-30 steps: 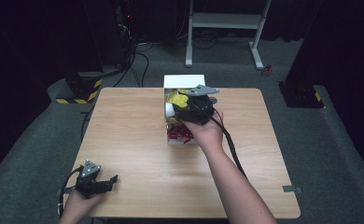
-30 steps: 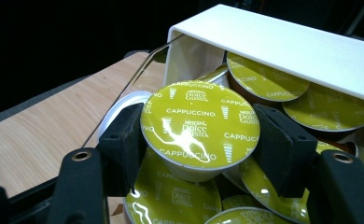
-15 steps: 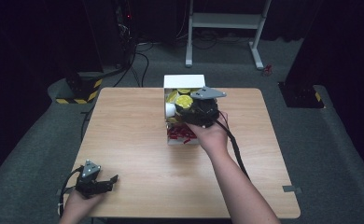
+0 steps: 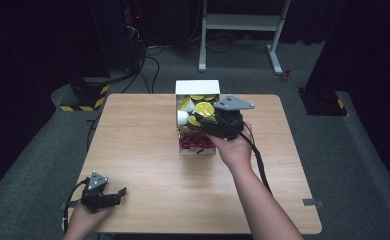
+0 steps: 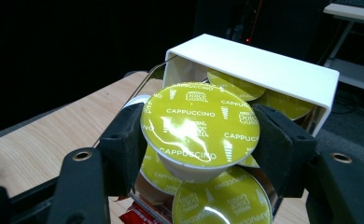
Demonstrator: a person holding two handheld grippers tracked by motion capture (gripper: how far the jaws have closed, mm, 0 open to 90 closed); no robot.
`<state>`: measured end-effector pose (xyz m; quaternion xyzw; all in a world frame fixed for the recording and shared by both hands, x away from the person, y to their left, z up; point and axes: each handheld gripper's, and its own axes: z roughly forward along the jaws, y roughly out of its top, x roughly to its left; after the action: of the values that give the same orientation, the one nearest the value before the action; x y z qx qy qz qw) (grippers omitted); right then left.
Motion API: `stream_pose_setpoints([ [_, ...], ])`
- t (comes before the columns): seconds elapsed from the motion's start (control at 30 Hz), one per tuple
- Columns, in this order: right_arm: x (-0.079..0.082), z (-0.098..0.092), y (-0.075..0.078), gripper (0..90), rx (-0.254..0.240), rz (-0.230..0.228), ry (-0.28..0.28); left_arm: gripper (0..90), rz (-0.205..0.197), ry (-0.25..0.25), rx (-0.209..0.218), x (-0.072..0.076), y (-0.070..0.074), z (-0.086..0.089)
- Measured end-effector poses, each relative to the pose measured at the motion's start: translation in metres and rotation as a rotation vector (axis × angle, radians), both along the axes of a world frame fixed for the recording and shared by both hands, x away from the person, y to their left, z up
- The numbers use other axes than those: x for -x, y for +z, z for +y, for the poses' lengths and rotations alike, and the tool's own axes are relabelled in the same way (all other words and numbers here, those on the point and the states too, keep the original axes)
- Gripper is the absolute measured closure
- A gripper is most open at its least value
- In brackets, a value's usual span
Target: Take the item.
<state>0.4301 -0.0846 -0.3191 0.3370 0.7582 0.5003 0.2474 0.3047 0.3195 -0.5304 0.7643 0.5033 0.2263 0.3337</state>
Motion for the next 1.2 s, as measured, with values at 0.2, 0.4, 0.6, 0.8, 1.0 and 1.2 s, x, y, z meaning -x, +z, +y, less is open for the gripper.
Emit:
stream_pose_setpoints([
  [0.2,0.007,-0.006,0.000,38.1,-0.002,-0.011,0.007,16.0,0.001,0.000,0.000,0.000,0.000,0.000],
  [0.4,0.014,-0.011,0.000,38.1,-0.014,-0.022,0.014,16.0,0.000,0.003,0.003,0.000,0.000,0.000],
  [0.6,0.023,-0.014,0.002,38.1,-0.021,-0.041,0.026,16.1,-0.001,0.005,0.004,0.000,0.000,0.000],
  [0.8,0.030,-0.019,0.000,38.1,-0.025,-0.048,0.030,16.0,-0.001,0.004,0.004,0.000,0.000,0.000],
  [1.0,0.037,-0.025,-0.005,38.1,-0.033,-0.043,0.031,16.0,-0.001,0.004,0.004,0.000,0.000,0.000],
  [1.2,0.043,-0.031,-0.010,38.1,-0.036,-0.036,0.032,16.1,-0.001,0.004,0.004,0.000,0.000,0.000],
])
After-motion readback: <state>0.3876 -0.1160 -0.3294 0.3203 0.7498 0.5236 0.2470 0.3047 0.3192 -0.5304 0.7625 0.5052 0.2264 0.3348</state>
